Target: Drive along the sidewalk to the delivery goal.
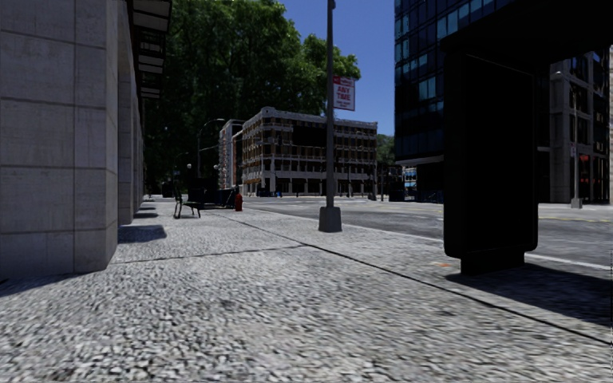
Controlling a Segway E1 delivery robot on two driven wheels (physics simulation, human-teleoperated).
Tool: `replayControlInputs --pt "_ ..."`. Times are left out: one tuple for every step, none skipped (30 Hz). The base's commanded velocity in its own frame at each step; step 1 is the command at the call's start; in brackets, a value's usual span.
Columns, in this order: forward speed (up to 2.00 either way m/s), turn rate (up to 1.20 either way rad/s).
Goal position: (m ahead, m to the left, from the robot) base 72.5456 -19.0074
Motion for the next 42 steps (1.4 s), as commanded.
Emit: replayControlInputs --pt "2.00 0.38" --pt "2.00 0.38" --pt "2.00 0.38" --pt "2.00 0.38" --pt "2.00 0.38" --pt "2.00 0.38" --pt "2.00 0.38" --pt "2.00 0.38" --pt "2.00 0.38" --pt "2.00 0.38" --pt "2.00 0.38" --pt "2.00 0.38" --pt "2.00 0.38" --pt "2.00 0.38" --pt "2.00 0.38" --pt "2.00 0.38" --pt "2.00 0.38" --pt "2.00 0.38" --pt "2.00 0.38" --pt "2.00 0.40" --pt "2.00 0.43" --pt "2.00 0.44" --pt "2.00 0.44" --pt "2.00 0.45" --pt "2.00 0.46" --pt "2.00 0.47" --pt "2.00 0.47" --pt "2.00 0.47" --pt "2.00 0.47" --pt "2.00 0.47" --pt "2.00 0.47" --pt "2.00 0.47" --pt "2.00 0.47" --pt "2.00 0.47" --pt "2.00 0.47" --pt "2.00 0.47" --pt "2.00 0.47" --pt "2.00 0.47" --pt "2.00 0.47" --pt "2.00 0.47" --pt "2.00 0.47" --pt "2.00 0.47"
